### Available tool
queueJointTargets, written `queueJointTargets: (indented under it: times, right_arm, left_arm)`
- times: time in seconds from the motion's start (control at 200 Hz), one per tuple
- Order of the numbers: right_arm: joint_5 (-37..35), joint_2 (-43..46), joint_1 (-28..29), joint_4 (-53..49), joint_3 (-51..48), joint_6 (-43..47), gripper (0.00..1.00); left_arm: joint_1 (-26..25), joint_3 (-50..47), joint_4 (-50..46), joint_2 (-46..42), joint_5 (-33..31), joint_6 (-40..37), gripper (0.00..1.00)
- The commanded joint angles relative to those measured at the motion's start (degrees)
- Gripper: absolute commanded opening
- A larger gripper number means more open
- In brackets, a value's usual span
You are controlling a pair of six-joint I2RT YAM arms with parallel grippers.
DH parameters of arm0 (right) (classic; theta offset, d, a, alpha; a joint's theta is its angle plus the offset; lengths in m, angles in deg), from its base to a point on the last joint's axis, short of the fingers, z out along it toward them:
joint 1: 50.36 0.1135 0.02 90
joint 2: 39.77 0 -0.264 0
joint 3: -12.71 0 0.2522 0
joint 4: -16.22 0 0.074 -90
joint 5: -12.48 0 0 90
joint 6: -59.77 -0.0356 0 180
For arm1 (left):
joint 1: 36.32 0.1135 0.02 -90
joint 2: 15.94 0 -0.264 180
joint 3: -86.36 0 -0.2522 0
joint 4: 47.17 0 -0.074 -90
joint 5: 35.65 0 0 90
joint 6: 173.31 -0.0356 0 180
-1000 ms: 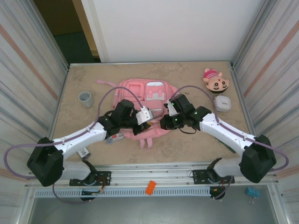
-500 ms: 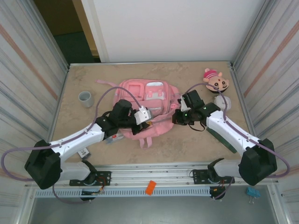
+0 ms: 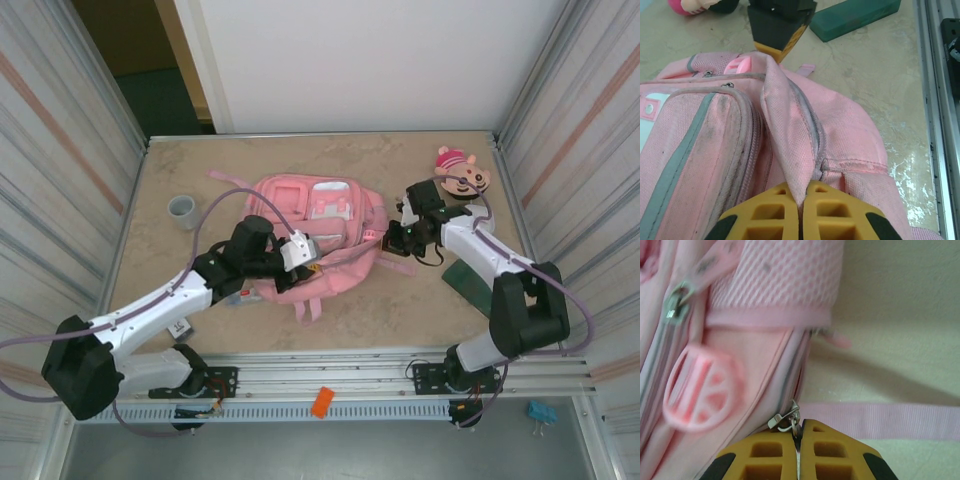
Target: Pack books, pencil case, and school supplies into a backpack
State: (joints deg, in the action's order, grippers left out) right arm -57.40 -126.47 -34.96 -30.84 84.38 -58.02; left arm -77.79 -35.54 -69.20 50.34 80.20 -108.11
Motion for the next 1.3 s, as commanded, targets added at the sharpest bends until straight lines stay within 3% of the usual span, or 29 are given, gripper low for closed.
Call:
queueJointTargets:
  times: [0.0,0.261,0.301,0.456,0.546,0.707,0.822,0.982,1.298]
  right_arm:
    - [-6.56,-4.69,-5.3,4.86,2.76,0.54,0.0]
    - [-4.09,-9.5,-6.7,6.27,7.22,1.33,0.0]
    - [-3.32,-8.79,-6.61,6.32,6.92,1.52,0.01]
    - [-1.67,-1.69,-6.17,4.25,4.48,2.67,0.35]
    - [-1.32,4.18,-4.97,1.97,2.64,2.2,0.43]
    - [-1.82,14.05,0.6,-2.85,-0.36,-3.45,0.44]
    - [-2.22,20.6,8.11,3.73,-6.06,-11.82,0.46]
    - [-6.53,21.47,17.73,11.91,-11.8,-19.64,0.46]
    - [-10.31,22.1,18.84,14.32,-16.89,-24.97,0.46]
  left_arm:
    - [0.43,2.33,-1.29,-5.84,8.96,-1.37,0.0]
    - [0.36,2.4,-3.24,-6.42,9.65,-2.32,0.01]
    - [0.34,2.25,-3.02,-6.18,8.6,-2.13,0.08]
    - [0.39,2.16,-0.91,-5.75,3.64,0.3,0.45]
    - [0.36,1.94,-0.42,-6.01,-0.88,1.82,0.57]
    - [0.37,2.42,-4.16,-4.38,-10.66,3.71,0.68]
    - [-0.33,1.63,-4.53,-2.82,-13.51,4.68,0.74]
    - [-2.06,1.44,-5.08,0.97,-15.31,-2.4,0.79]
    - [-3.35,8.13,-5.31,12.45,-17.67,-10.79,0.83]
